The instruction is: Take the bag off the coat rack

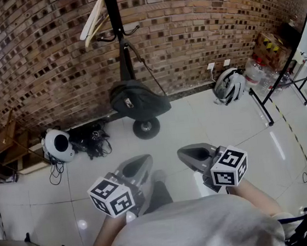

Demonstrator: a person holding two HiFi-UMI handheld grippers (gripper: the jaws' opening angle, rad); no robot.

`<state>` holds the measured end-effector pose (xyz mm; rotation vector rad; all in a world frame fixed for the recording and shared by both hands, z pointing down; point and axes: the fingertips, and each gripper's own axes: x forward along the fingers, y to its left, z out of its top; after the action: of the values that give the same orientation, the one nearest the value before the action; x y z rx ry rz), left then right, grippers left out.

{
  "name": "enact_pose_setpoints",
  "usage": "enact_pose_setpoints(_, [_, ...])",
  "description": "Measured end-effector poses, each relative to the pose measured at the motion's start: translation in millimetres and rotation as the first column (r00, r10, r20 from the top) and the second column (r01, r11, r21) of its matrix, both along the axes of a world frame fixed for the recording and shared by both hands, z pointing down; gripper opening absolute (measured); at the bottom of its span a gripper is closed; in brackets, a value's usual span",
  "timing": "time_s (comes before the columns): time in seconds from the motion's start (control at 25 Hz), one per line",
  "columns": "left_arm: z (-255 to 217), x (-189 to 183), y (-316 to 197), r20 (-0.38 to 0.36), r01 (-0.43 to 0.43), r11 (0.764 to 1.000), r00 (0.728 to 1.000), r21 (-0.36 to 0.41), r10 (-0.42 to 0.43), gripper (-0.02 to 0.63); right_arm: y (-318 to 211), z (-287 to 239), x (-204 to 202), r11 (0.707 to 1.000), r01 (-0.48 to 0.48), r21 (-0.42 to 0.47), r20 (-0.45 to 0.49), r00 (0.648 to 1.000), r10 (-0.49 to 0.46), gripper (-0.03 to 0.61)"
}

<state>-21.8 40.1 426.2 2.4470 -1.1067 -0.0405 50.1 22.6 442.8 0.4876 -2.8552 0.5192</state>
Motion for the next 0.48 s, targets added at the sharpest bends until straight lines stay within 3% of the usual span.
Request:
enact_pose_setpoints(0.16, [4,-44,-85,0.026,-0.006,0.999,1.0,0.053,0.004,0.0,-86,5,-37,0.999,-0.028,-0.027,-0.014,1.0,0.028,-0.002])
enact_pose_setpoints(0.48, [10,-122,-241,0.049,-0.009,0.999,0.999,0.032,0.008,0.0,-228,3,-110,0.997,-0.061,-0.055,-0.072,0.996,0.057,-0.002])
